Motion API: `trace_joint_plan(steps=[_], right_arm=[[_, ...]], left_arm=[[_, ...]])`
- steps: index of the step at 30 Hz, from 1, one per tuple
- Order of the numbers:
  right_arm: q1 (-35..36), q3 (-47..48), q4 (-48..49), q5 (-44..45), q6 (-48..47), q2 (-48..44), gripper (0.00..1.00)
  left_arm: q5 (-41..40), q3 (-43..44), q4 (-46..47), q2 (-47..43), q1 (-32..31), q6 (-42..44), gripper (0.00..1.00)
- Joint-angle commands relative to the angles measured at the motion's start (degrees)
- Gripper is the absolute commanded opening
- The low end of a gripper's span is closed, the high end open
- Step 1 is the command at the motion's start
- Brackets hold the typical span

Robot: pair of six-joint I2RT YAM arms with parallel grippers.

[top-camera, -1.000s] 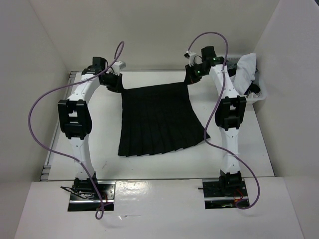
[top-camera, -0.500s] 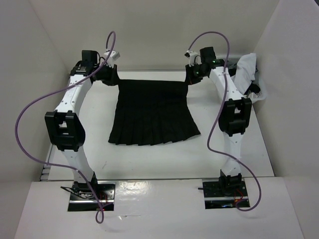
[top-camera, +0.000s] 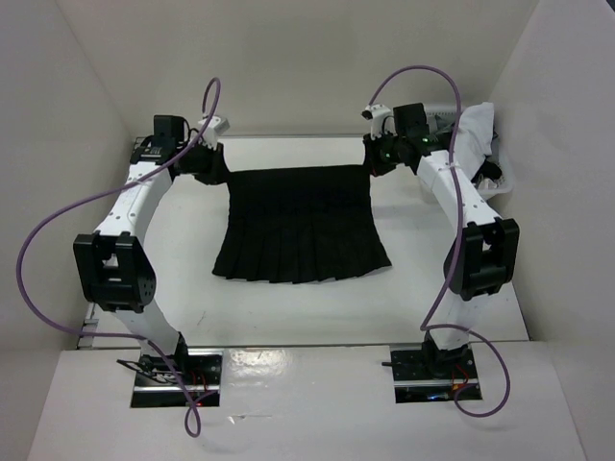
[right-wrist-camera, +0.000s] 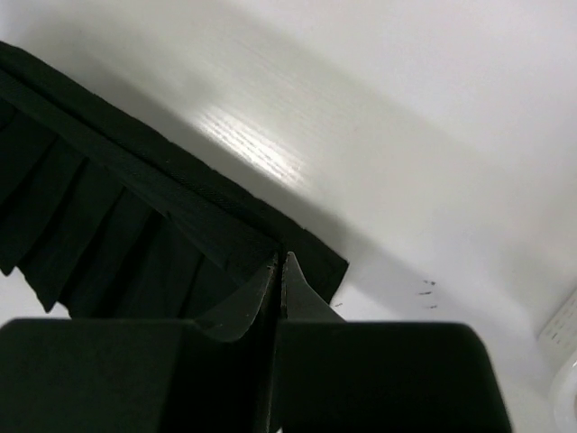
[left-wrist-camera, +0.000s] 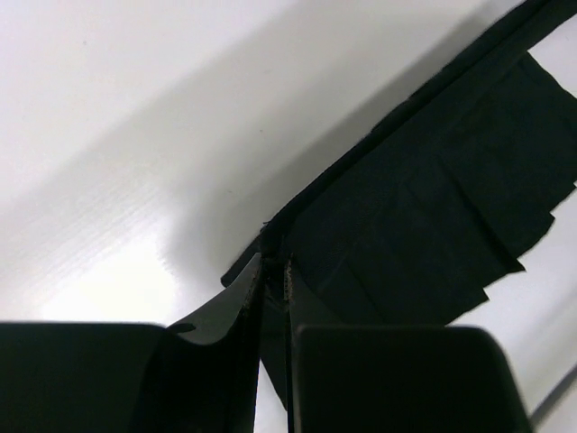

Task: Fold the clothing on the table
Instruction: Fold the skirt

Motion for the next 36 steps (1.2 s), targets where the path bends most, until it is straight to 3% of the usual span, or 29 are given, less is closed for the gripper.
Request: trace_joint_plan(steps=[1,9,15,19,23,26,27,31,36], right_arm=[[-1.3,-3.79,-0.86,7.64,-4.49,-4.16,0.0],[0.9,-8.19,-10.26,5.26,-10.82,-8.47,0.0],[2.92,-7.4,-24.75,-0.71,-20.48,-7.69,0.0],[5.9,-6.61,-34.78,-3.35,-27.42,-4.88,0.04],[9.68,-10.65,-36.55,-2.13,-28.58,-4.25,0.2],[14.68,-14.16,-36.55,-0.46,-28.58,-4.87,0.45],[15.83,-16.0,-36.55,0.25,-28.58,-4.26,0.62],[19.0,-18.83,-36.55,1.57,-27.97,-1.53,0.79],[19.53,-16.99,-36.55,2.09,-26.82,-0.47,0.88]], left_arm=[[-3.71,-2.29,-1.24,-6.26,2.74,3.0,0.0],[-1.86,-10.38,-8.08,-14.26,2.74,8.01,0.0],[-0.1,-14.34,-18.61,-18.23,0.89,16.27,0.0],[1.22,-14.34,-29.08,-19.02,-2.88,25.14,0.1],[1.13,-15.83,-36.3,-18.5,-8.76,29.81,0.2],[-0.27,-17.32,-36.84,-19.01,-12.63,29.82,0.24],[-0.8,-18.11,-36.23,-19.54,-13.43,28.08,0.26],[-2.3,-19.44,-34.2,-23.14,-16.86,24.73,0.34],[-3.62,-19.44,-33.15,-26.58,-20.11,23.05,0.49]])
